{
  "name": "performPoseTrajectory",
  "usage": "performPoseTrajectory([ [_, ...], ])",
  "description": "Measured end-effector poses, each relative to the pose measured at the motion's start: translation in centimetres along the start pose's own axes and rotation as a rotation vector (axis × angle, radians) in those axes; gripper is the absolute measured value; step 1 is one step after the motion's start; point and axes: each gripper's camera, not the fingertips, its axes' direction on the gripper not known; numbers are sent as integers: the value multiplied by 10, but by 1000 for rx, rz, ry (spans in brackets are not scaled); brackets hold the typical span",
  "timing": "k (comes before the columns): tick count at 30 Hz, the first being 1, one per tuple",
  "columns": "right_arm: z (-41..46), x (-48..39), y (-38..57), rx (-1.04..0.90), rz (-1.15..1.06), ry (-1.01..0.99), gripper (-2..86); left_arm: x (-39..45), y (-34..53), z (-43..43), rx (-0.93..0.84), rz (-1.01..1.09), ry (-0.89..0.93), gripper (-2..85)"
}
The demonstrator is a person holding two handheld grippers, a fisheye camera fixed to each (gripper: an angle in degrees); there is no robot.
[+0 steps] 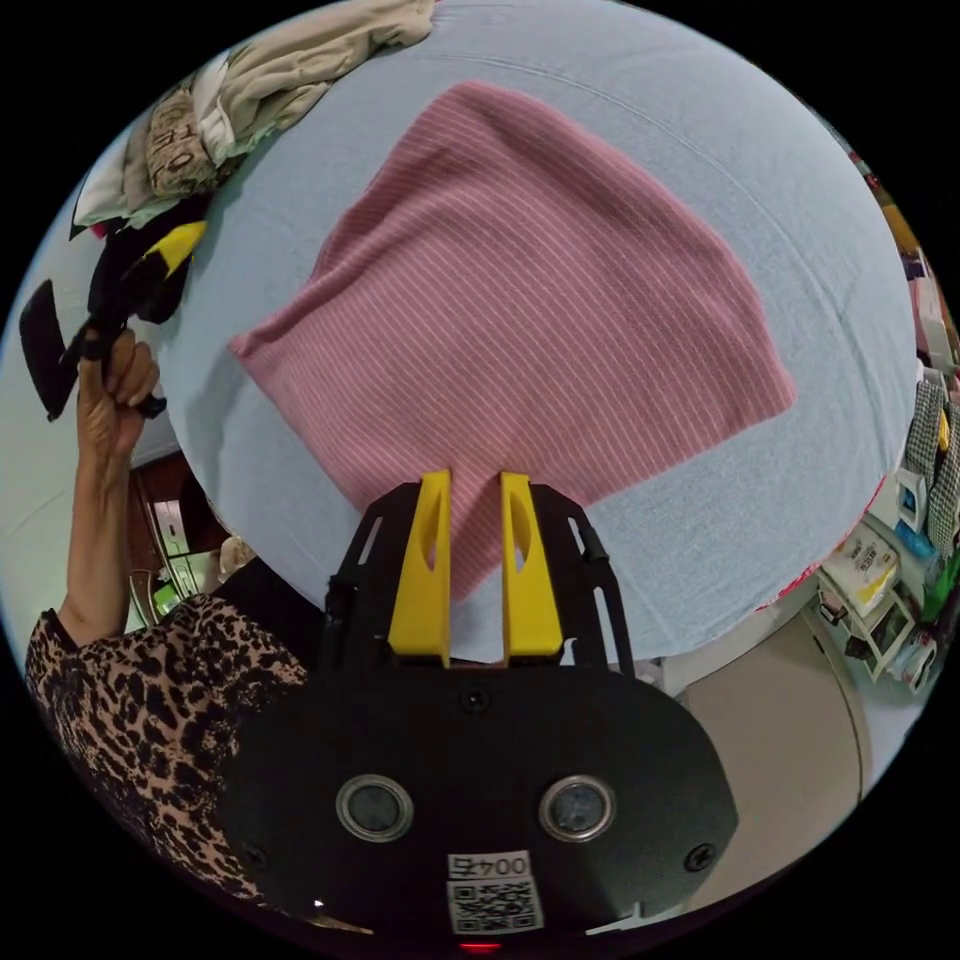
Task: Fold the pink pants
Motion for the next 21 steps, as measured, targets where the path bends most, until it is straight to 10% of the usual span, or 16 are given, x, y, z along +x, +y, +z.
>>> performPoseTrajectory([
  [21, 0, 80, -17, 0, -64, -28, 73, 82, -94, 155, -247, 182, -166, 12],
])
